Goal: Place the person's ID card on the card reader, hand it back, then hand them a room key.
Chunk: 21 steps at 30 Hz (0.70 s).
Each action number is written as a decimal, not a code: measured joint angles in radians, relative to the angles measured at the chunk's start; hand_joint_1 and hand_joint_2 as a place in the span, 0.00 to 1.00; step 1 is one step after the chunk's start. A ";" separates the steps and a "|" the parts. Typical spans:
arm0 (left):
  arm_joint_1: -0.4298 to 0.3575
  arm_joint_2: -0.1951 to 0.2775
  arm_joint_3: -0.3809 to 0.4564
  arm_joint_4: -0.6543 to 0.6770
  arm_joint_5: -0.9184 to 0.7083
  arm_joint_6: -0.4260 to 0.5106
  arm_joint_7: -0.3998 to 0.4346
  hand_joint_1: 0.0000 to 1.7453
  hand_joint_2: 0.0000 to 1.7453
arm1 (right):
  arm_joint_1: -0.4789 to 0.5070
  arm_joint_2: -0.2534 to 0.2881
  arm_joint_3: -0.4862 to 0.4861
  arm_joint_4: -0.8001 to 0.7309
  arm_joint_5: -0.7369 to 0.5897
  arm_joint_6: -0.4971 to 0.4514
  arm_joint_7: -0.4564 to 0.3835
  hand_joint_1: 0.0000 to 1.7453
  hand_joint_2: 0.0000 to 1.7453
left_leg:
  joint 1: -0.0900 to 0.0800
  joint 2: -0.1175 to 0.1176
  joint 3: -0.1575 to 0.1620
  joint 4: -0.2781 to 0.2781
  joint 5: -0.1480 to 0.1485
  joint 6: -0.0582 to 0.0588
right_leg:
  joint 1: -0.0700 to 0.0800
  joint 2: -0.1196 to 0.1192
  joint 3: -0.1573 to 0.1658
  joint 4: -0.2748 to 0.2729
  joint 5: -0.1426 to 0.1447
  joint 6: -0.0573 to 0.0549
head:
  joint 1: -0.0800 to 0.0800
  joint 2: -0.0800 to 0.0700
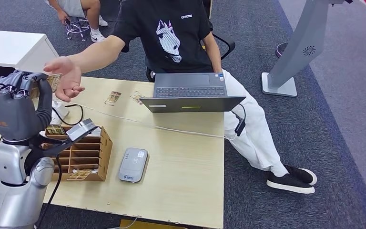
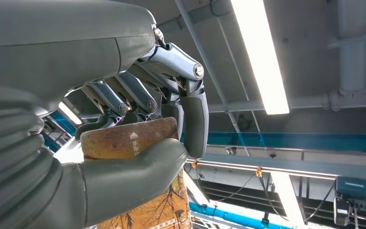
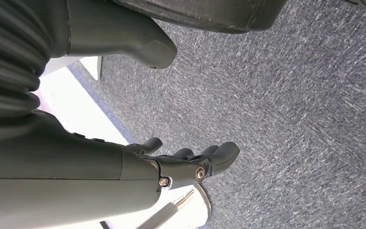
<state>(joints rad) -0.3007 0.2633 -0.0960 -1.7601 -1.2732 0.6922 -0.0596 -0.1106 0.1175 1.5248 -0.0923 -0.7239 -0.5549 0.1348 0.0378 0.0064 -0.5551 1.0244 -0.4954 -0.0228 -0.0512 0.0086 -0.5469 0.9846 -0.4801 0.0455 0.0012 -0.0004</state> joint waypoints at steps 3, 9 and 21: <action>-0.014 0.011 0.010 0.020 0.003 0.000 0.023 1.00 1.00 | 0.000 0.000 0.000 0.000 0.000 -0.001 0.000 0.00 1.00 | 0.000 0.000 0.000 0.000 0.000 0.000 | 0.000 0.000 0.000 0.000 0.000 0.000 | 0.000 0.000; -0.064 0.052 0.030 0.140 0.010 0.006 0.031 1.00 1.00 | 0.000 -0.002 0.000 0.000 0.000 0.001 -0.003 0.00 1.00 | 0.000 0.000 0.000 0.000 0.000 0.000 | 0.000 0.000 0.000 0.000 0.000 0.000 | 0.000 0.000; -0.068 0.030 0.088 0.225 0.016 0.008 -0.062 0.00 1.00 | 0.000 -0.005 0.000 -0.005 -0.007 -0.004 -0.009 0.00 1.00 | 0.000 0.000 0.000 0.000 0.000 0.000 | 0.000 0.000 0.000 0.000 0.000 0.000 | 0.000 0.000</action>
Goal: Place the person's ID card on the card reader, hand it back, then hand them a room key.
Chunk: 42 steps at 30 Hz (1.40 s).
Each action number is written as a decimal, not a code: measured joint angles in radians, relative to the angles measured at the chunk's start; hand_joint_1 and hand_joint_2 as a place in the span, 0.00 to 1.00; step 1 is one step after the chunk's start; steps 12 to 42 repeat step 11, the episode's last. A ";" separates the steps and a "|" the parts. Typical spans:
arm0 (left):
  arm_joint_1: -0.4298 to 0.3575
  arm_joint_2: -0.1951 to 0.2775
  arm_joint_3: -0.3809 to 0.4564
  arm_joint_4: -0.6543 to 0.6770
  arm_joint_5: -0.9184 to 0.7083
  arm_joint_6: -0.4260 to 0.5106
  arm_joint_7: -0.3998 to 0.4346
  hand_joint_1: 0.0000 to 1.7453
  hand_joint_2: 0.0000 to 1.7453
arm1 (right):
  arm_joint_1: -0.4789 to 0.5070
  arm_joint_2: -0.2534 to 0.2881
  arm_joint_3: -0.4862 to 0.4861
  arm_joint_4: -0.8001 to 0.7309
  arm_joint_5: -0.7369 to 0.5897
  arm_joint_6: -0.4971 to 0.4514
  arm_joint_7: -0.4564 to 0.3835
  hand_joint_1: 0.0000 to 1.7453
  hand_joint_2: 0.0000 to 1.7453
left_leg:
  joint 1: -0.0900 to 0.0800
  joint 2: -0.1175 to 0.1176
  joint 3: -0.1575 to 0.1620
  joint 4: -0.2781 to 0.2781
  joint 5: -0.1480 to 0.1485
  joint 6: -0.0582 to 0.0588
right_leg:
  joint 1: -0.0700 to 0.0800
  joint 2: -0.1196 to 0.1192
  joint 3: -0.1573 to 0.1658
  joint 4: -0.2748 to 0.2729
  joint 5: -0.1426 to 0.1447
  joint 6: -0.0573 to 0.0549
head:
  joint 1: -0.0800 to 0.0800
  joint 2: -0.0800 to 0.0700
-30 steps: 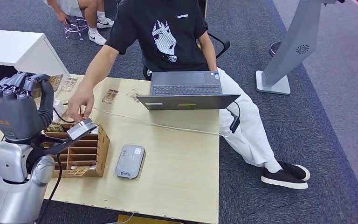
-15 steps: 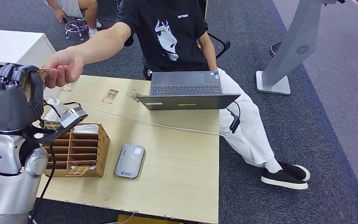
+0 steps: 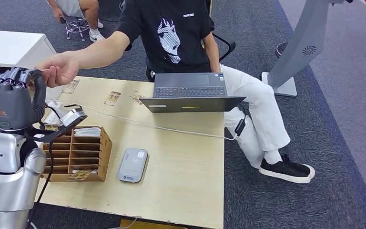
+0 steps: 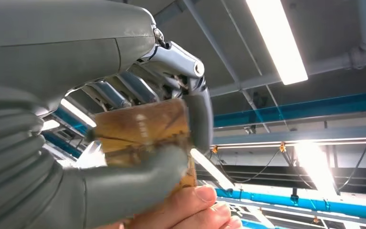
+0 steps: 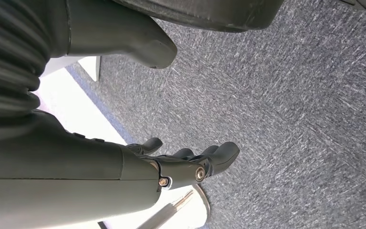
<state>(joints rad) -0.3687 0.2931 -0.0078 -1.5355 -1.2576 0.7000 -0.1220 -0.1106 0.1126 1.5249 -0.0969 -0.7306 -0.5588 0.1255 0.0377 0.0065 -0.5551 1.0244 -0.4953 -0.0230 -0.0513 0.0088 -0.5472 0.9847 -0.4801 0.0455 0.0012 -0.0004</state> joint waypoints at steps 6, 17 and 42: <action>0.000 -0.038 0.050 0.000 0.025 0.000 -0.063 0.00 1.00 | 0.000 -0.001 0.000 -0.001 0.004 0.000 0.000 0.00 1.00 | 0.000 0.000 0.000 0.000 0.000 0.000 | 0.000 0.000 0.000 0.000 0.000 0.000 | 0.000 0.000; 0.001 -0.060 0.082 0.001 0.040 0.000 -0.086 0.00 1.00 | 0.000 -0.002 0.000 -0.001 0.007 0.000 0.000 0.00 1.00 | 0.000 0.000 0.000 0.000 0.000 0.000 | 0.000 0.000 0.000 0.000 0.000 0.000 | 0.000 0.000; 0.001 -0.060 0.082 0.001 0.040 0.000 -0.086 0.00 1.00 | 0.000 -0.002 0.000 -0.001 0.007 0.000 0.000 0.00 1.00 | 0.000 0.000 0.000 0.000 0.000 0.000 | 0.000 0.000 0.000 0.000 0.000 0.000 | 0.000 0.000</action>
